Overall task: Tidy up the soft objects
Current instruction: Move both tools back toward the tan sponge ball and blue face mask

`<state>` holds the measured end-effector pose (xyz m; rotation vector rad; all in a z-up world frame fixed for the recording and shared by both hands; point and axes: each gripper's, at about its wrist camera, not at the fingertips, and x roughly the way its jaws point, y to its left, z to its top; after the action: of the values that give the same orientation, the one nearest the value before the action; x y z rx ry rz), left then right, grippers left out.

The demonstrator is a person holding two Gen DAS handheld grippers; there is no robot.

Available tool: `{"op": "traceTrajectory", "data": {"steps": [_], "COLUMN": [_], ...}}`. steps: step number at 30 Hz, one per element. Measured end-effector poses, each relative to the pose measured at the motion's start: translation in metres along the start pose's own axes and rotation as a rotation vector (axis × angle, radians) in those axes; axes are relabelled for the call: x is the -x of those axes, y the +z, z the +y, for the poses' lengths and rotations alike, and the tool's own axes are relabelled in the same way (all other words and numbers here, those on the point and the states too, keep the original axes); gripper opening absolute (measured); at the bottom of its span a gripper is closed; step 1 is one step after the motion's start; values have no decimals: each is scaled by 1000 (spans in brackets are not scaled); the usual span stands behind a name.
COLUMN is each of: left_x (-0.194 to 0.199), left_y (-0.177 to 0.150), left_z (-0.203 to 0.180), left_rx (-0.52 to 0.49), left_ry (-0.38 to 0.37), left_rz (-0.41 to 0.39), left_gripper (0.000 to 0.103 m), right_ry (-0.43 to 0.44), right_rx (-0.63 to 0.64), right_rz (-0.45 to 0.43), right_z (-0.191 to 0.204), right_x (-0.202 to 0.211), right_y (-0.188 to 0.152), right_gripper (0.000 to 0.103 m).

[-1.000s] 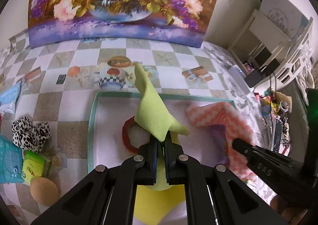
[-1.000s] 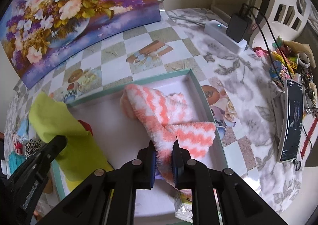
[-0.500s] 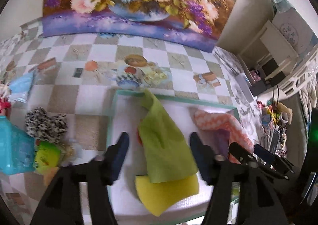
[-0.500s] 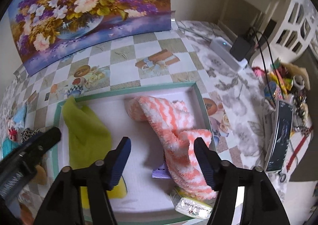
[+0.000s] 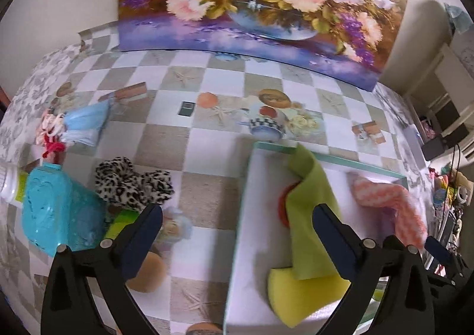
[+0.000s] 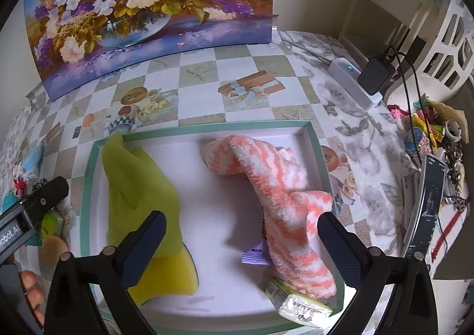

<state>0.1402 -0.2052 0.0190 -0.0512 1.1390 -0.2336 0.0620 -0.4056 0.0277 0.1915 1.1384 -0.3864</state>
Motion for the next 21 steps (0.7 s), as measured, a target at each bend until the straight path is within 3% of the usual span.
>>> {"op": "traceTrajectory", "data": {"steps": [12,21], "left_x": [19,36], "left_y": [8,13], "left_z": [12,35], "left_rx": [5,9], "left_ry": [1,55], "left_rz": [-37,-53], "left_gripper": [101,101], "right_ry": [16,125], "right_rx": [22,17], "right_rz": [-13,7], "right_z": [17,41], "right_x": [4,3], "right_y": [-1,-4], "right_gripper": [103,103]}}
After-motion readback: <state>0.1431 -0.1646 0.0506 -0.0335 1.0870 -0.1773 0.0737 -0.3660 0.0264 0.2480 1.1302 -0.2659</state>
